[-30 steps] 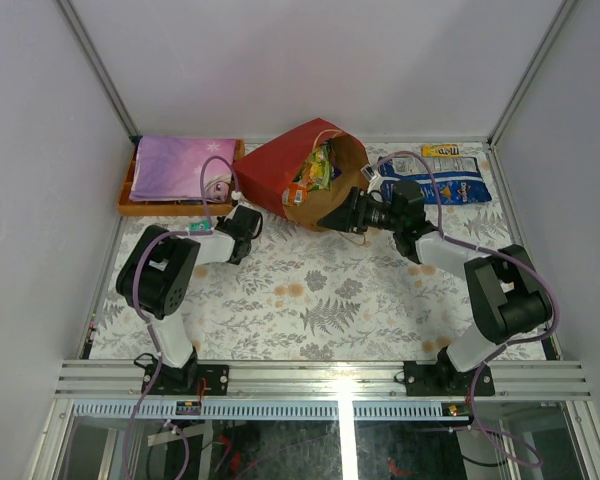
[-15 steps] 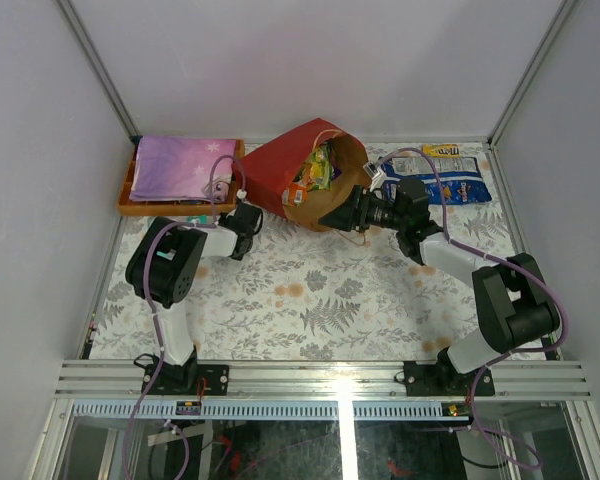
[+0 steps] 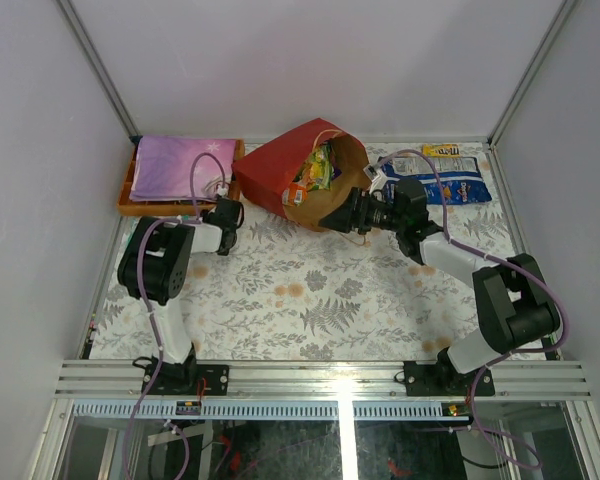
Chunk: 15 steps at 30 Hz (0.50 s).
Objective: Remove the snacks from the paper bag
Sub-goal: Adjust the snack at the center of the board, then take out the snack from the paper bag.
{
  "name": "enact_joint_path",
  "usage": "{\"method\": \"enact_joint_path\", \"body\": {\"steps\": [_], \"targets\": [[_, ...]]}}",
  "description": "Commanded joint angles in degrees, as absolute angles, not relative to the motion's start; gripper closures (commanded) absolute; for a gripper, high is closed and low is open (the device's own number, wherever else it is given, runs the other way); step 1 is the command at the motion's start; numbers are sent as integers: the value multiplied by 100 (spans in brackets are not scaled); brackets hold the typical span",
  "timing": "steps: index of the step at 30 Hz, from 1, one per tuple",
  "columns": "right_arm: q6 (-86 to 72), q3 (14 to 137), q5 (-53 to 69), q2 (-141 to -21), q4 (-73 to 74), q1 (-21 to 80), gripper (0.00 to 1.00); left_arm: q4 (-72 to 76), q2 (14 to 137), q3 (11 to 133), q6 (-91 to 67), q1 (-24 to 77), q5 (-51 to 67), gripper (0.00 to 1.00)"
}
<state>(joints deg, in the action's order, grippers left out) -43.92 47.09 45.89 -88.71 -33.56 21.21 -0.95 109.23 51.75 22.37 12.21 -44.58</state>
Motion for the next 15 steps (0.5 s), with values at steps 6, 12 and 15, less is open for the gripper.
{"method": "enact_joint_path", "body": {"steps": [6,12,15], "targets": [[-2988,5334,2317,-8851,-1626,2215,11,-982,9704,5525,1696,1831,-3465,0],[-3657,5791,2175,-9925,-2586,2246,20,-1159,8339,5821,787,2031,-1963,0],[-3743,6438,2080,-10625,-2697,2360,27,-1660,8270,6356,235,2029,-1273,0]]}}
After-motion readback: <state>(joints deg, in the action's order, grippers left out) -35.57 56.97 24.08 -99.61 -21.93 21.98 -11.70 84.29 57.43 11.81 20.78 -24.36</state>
